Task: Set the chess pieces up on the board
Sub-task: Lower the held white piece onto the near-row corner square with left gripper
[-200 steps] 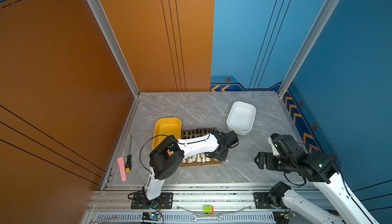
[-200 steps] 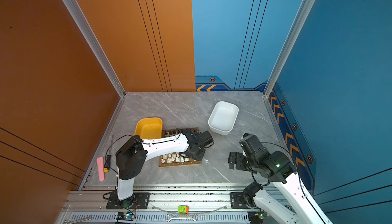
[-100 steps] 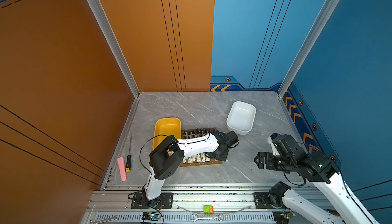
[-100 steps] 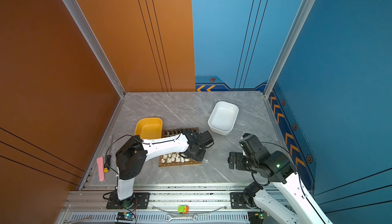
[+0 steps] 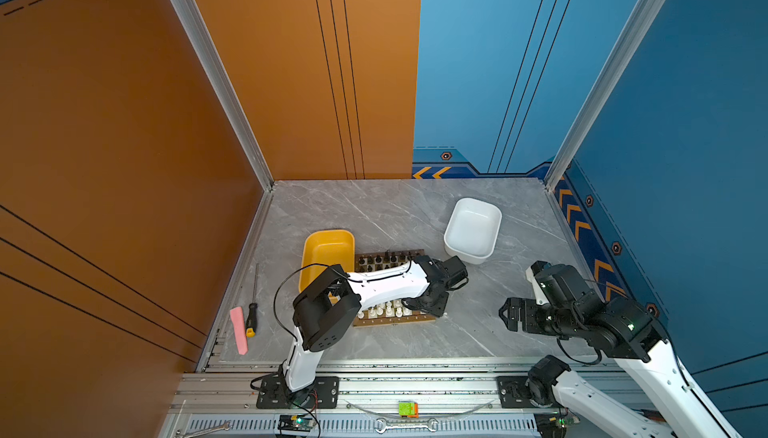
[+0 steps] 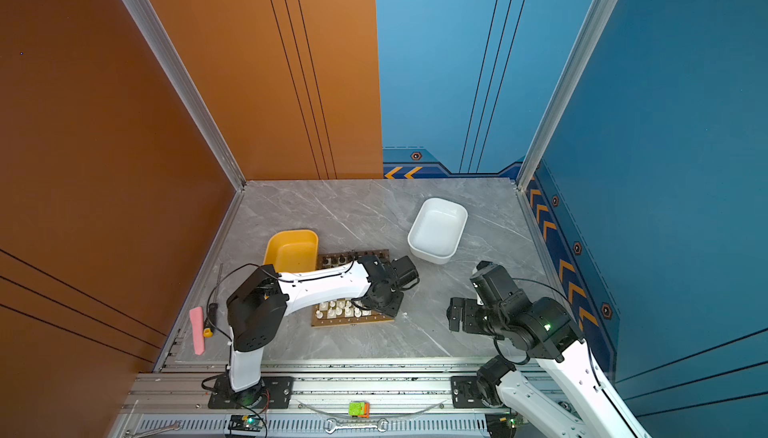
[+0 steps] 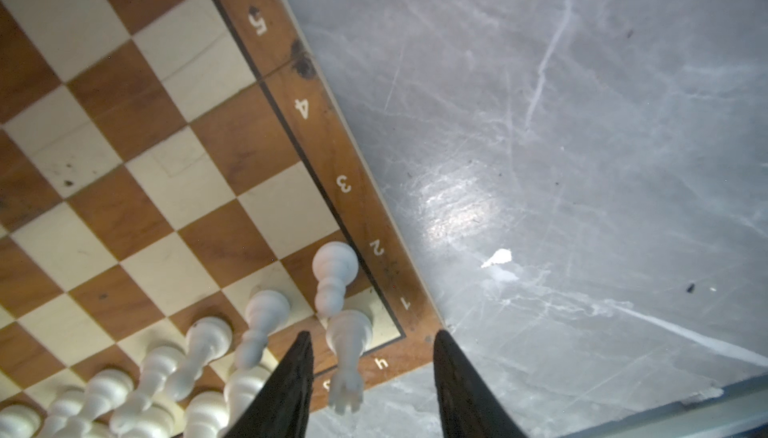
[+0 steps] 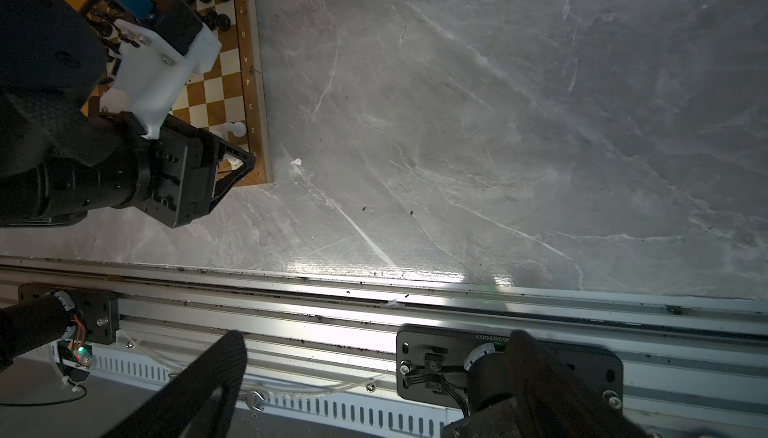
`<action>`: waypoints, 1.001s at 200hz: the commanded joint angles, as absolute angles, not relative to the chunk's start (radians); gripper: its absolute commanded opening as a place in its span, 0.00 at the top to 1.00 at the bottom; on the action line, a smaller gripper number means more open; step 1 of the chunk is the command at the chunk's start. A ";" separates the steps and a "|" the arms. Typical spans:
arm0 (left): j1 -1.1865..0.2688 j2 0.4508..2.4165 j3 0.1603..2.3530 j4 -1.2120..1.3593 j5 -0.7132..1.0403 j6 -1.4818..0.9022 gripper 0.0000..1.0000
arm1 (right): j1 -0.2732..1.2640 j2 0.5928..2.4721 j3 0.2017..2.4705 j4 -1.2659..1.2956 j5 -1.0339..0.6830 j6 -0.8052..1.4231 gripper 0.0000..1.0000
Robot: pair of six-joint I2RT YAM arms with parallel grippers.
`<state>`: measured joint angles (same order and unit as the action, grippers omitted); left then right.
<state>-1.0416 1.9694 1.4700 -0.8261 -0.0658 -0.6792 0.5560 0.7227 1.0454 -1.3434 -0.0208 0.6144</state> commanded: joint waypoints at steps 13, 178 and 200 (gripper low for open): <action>-1.046 1.948 1.488 -0.835 -0.066 -0.690 0.51 | 0.555 0.714 1.039 -1.347 0.000 0.608 0.00; -1.055 1.963 1.464 -0.829 -0.007 -0.707 0.55 | 0.551 0.734 1.034 -1.324 -0.007 0.599 0.00; -1.055 1.966 1.461 -0.830 -0.008 -0.706 0.55 | 0.552 0.732 1.032 -1.324 -0.006 0.601 0.00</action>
